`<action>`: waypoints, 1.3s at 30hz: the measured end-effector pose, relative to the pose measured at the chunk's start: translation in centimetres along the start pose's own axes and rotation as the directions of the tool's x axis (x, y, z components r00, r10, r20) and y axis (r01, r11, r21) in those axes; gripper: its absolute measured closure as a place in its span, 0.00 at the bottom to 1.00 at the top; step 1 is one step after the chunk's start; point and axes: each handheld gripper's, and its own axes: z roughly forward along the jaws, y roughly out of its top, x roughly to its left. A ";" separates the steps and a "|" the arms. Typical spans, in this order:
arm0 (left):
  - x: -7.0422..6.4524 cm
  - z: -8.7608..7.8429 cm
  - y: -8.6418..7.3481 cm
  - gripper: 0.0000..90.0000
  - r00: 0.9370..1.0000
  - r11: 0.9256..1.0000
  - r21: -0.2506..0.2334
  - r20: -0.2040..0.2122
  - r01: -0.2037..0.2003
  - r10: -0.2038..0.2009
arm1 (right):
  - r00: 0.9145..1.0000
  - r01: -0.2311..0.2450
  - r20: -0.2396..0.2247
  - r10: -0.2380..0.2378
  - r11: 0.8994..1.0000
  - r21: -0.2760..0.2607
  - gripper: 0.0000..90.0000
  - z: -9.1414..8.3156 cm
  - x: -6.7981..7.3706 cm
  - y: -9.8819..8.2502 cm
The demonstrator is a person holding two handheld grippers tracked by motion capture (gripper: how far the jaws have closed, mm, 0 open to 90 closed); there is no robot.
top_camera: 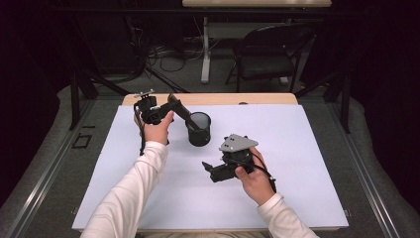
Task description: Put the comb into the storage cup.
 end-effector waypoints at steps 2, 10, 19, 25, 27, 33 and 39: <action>0.0 -0.2 0.0 0.47 1.000 1.000 -0.016 -0.011 -0.025 0.025 | 1.000 0.000 0.001 0.000 1.000 0.000 0.00 0.0 0.0 0.0; 0.3 -0.9 0.0 0.41 0.999 0.999 -0.012 -0.011 -0.049 0.049 | 1.000 0.000 0.003 0.000 1.000 0.001 0.00 0.0 0.0 0.0; 0.9 -2.0 0.0 0.39 0.998 0.998 0.007 -0.010 -0.059 0.059 | 1.000 0.001 0.005 -0.001 1.000 0.003 0.00 0.1 0.1 0.0; 1.1 -2.4 0.1 0.37 0.997 0.996 0.031 -0.010 -0.078 0.078 | 1.000 0.005 0.003 -0.005 1.000 0.006 0.00 0.1 0.1 0.0; 1.0 -2.5 0.1 0.37 0.996 0.996 0.033 -0.005 -0.088 0.088 | 1.000 0.006 0.003 -0.006 1.000 0.007 0.00 0.2 0.1 -0.1; 0.7 -3.1 0.1 0.37 0.991 0.991 0.002 -0.011 -0.132 0.132 | 1.000 0.007 0.006 -0.007 1.000 0.007 0.00 0.2 0.1 -0.1; 0.7 -3.8 0.2 0.37 0.989 0.989 0.015 0.006 -0.150 0.150 | 1.000 0.003 0.006 -0.003 1.000 0.002 0.00 0.1 0.2 0.0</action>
